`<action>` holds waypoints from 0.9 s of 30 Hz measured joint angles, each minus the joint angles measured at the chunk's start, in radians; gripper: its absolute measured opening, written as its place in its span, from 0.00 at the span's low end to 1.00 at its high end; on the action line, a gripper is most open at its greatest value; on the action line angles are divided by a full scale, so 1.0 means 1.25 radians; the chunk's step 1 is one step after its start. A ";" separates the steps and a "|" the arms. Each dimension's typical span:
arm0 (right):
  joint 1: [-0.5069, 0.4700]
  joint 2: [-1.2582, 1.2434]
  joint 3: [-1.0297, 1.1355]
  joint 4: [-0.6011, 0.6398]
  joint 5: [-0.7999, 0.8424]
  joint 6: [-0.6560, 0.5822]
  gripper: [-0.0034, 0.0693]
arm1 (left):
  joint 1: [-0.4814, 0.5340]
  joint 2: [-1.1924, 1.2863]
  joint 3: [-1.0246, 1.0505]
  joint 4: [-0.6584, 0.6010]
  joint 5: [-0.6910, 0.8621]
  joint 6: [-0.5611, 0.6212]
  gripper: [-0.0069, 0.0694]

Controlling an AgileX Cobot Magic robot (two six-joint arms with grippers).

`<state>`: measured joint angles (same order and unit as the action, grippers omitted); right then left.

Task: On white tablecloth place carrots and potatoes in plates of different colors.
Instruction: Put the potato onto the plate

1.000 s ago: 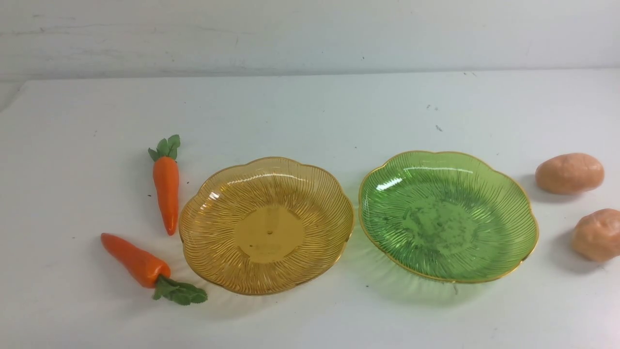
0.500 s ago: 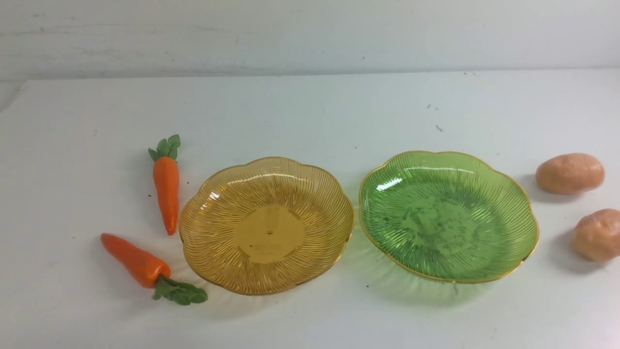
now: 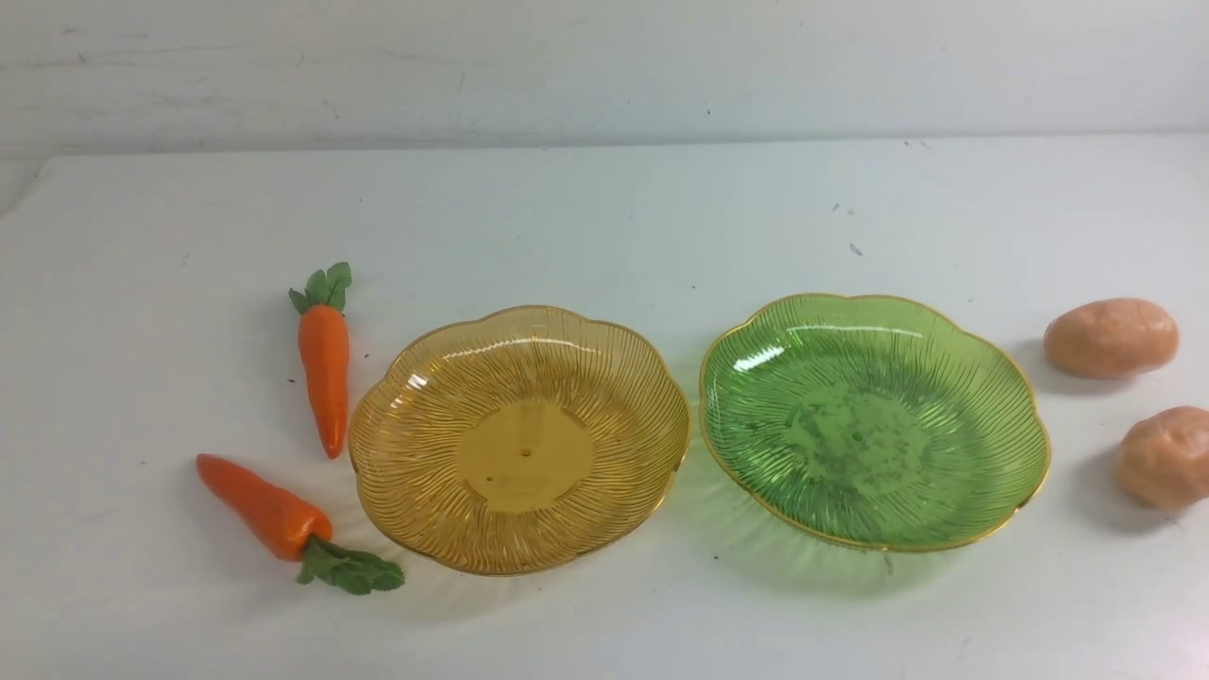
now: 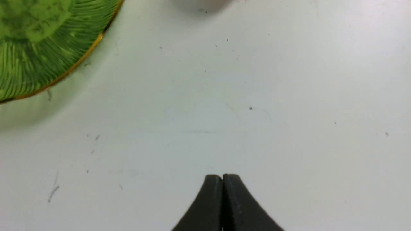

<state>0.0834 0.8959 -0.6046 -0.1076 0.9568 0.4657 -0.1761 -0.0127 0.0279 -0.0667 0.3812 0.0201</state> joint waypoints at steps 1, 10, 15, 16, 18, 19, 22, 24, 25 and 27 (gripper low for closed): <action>0.000 0.017 -0.002 -0.001 -0.027 0.001 0.03 | 0.000 0.000 0.000 0.000 0.000 0.000 0.09; -0.139 0.344 -0.197 0.003 -0.110 0.046 0.03 | 0.000 0.000 0.000 0.000 0.000 0.000 0.09; -0.200 0.459 -0.310 0.047 -0.090 0.042 0.04 | 0.000 0.000 0.000 0.000 0.000 0.000 0.09; -0.201 0.478 -0.325 0.052 -0.087 0.042 0.05 | 0.000 0.000 0.000 0.000 0.000 0.000 0.09; -0.201 0.517 -0.355 0.063 -0.086 0.040 0.10 | 0.000 0.000 0.000 0.000 0.000 0.000 0.09; -0.201 0.535 -0.368 0.063 -0.085 0.040 0.14 | 0.000 0.000 0.000 0.000 0.000 0.000 0.09; -0.201 0.576 -0.399 0.065 -0.085 0.039 0.31 | 0.000 0.000 0.000 0.000 0.000 0.000 0.09; -0.201 0.595 -0.404 0.065 -0.101 0.039 0.46 | 0.000 0.000 0.000 0.000 0.000 0.000 0.09; -0.201 0.607 -0.406 0.065 -0.113 0.039 0.55 | 0.000 0.000 0.000 0.000 0.000 0.000 0.09; -0.201 0.633 -0.407 0.069 -0.136 0.039 0.71 | 0.000 0.000 0.000 0.000 0.000 0.000 0.09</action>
<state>-0.1672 1.6873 -1.1130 -0.0217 0.7867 0.5142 -0.1761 -0.0127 0.0279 -0.0667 0.3812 0.0201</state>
